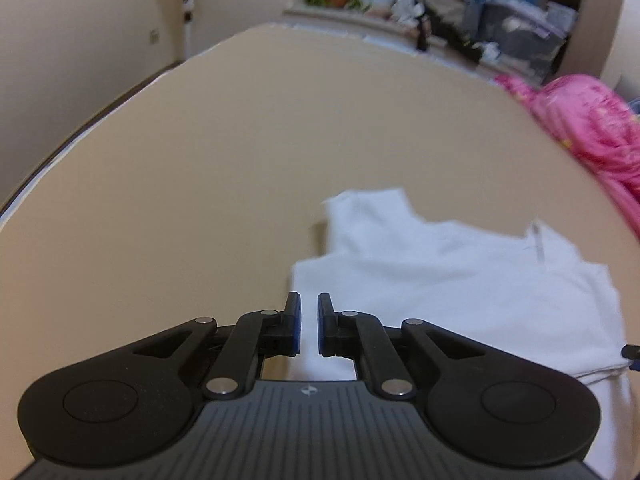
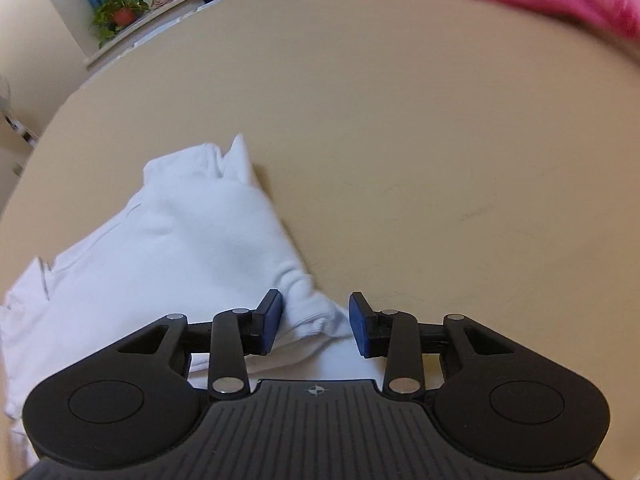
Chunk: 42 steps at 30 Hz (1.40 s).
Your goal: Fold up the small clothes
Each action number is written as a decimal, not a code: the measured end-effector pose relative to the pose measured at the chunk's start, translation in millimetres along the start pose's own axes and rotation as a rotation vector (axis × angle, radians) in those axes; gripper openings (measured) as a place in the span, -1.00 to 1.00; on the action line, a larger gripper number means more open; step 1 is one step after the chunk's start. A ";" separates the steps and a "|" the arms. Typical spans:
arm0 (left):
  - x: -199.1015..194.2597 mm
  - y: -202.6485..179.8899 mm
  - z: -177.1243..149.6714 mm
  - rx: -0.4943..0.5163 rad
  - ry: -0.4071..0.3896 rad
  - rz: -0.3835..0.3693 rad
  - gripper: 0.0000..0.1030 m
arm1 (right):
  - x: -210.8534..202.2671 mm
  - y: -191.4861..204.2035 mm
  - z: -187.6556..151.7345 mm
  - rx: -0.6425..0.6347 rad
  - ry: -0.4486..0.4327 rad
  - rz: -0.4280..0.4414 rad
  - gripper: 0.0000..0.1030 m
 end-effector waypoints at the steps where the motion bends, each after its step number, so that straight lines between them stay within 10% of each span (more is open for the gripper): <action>1: 0.3 -4.6 0.4 0.002 -0.002 -0.035 -0.75 | -5.1 -1.9 0.2 0.000 -0.016 -0.027 -0.22; 6: 35.6 -33.4 -20.8 0.089 0.195 -0.085 -0.52 | -20.8 5.2 28.4 0.076 -0.163 0.130 -0.23; 15: 37.8 -39.2 -21.1 0.107 0.178 -0.084 -0.50 | 59.5 21.2 65.2 0.108 -0.022 0.285 -0.29; 17: 41.1 -33.5 -20.4 0.106 0.178 -0.088 -0.49 | 70.3 30.9 64.1 0.009 0.027 0.255 -0.92; 22: 33.7 -31.6 -20.5 0.128 0.178 -0.083 -0.49 | 72.5 -1.5 105.3 0.288 -0.071 0.333 -1.00; 27: 18.6 -24.4 -8.9 0.079 0.107 -0.122 -0.49 | 79.8 -47.8 117.9 0.404 -0.154 0.224 -1.00; 34: 20.7 -17.7 -4.5 0.032 0.096 -0.143 -0.49 | 45.7 20.9 80.2 0.075 0.040 0.523 -0.87; 38: 36.9 -22.1 -19.1 0.084 0.191 -0.121 -0.45 | 59.0 27.1 22.4 -0.173 0.207 0.302 -1.00; 42: 24.2 -18.0 -18.2 0.033 0.124 -0.183 -0.39 | 27.9 4.9 18.0 -0.051 0.121 0.320 -1.00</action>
Point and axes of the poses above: each gripper's, at about its wrist camera, not at the fingertips, and x roughly the way its jaws point, y to its left, z to its top, the point moved 3 cm from there along x, roughly the way its jaws point, and after that the axes turned 15 degrees about x, right-handed, at the moved point
